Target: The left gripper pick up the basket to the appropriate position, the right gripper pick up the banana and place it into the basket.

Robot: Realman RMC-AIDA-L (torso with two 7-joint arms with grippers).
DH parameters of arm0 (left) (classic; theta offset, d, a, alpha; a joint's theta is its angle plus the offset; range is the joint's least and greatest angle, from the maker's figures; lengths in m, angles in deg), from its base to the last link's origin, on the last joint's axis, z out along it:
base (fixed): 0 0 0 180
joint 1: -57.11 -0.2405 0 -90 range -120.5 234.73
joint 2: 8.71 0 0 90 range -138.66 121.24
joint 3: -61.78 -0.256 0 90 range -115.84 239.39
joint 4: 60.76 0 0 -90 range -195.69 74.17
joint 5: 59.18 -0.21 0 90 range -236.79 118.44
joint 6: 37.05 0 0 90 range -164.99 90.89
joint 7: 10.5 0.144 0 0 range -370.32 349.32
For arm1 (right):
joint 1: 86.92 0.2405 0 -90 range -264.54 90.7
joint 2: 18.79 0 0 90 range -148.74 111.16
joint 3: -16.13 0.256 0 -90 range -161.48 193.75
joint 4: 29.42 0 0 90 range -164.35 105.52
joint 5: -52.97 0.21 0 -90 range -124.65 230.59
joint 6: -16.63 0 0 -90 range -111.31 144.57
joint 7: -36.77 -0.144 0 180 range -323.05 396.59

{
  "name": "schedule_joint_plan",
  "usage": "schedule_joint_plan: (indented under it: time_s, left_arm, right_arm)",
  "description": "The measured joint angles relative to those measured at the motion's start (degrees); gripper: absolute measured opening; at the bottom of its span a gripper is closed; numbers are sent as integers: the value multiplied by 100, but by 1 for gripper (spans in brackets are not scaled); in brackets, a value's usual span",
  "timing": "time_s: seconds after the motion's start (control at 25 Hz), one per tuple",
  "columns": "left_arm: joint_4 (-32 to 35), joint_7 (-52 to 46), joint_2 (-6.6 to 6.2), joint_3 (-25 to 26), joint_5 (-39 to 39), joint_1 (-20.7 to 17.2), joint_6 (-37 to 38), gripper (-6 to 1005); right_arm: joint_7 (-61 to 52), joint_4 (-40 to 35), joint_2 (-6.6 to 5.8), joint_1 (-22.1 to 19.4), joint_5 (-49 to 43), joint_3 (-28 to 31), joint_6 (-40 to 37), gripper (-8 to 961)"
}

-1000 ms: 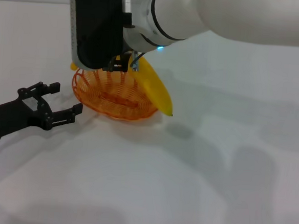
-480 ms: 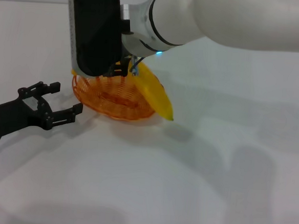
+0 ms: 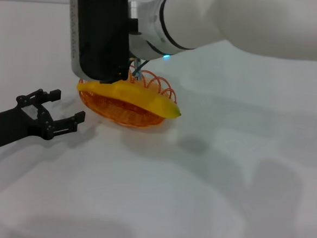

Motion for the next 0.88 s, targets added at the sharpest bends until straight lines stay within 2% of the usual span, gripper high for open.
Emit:
schedule_joint_plan:
  time_s: [0.32,0.88]
  left_arm:
    - [-128,129,5,-1,19,-7,-16,893]
    - [-138,153,6,0,28,-68,-35,893]
  right_arm:
    - [706,-1065,-33,-982,259,790,-475,723]
    - [2521,-1430,-59,-2189,2066,3042,-2230,715]
